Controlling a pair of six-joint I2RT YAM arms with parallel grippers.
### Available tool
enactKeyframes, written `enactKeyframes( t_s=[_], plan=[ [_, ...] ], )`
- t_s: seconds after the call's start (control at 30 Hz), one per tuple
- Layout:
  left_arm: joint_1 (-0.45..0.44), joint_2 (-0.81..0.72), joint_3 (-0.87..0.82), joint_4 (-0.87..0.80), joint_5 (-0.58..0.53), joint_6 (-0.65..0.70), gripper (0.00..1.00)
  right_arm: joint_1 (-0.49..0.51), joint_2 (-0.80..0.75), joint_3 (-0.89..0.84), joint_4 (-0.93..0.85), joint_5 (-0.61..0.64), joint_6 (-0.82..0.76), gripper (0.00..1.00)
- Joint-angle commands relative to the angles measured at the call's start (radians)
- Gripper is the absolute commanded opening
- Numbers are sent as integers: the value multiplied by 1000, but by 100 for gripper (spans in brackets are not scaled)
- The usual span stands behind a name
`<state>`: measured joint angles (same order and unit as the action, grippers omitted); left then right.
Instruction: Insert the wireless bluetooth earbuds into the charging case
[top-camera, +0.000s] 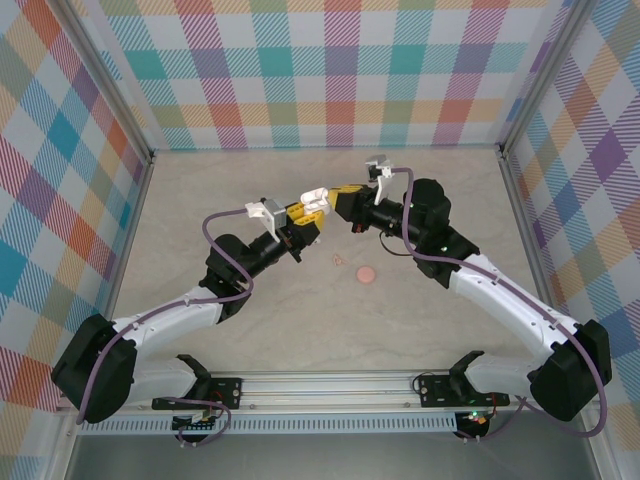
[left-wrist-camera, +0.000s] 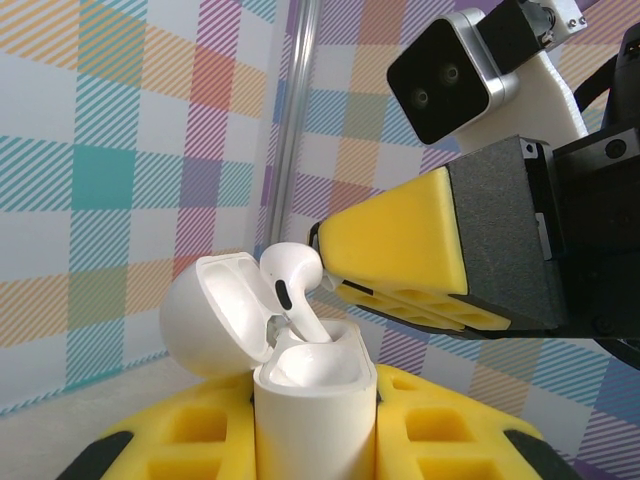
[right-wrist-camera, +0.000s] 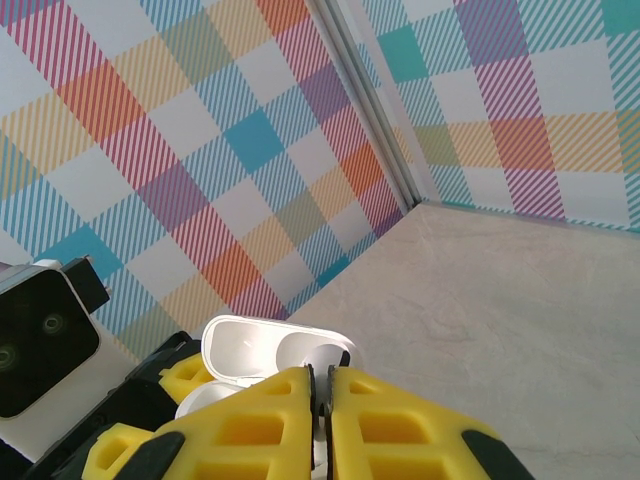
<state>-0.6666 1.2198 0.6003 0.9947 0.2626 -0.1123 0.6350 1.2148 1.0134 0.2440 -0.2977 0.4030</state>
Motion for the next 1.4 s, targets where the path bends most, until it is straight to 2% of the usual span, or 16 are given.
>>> enactKeyframes(
  t_s=[0.0, 0.47, 1.37],
  plan=[
    [-16, -28, 22, 54, -8, -1, 0, 6, -4, -12, -2, 5, -22, 12],
    [-15, -38, 26, 26, -23, -1, 0, 21, -30, -11, -52, 7, -57, 12],
    [-16, -3, 49, -10, 0, 8, 0, 61, 15, 76, -136, -46, -90, 23]
  ],
)
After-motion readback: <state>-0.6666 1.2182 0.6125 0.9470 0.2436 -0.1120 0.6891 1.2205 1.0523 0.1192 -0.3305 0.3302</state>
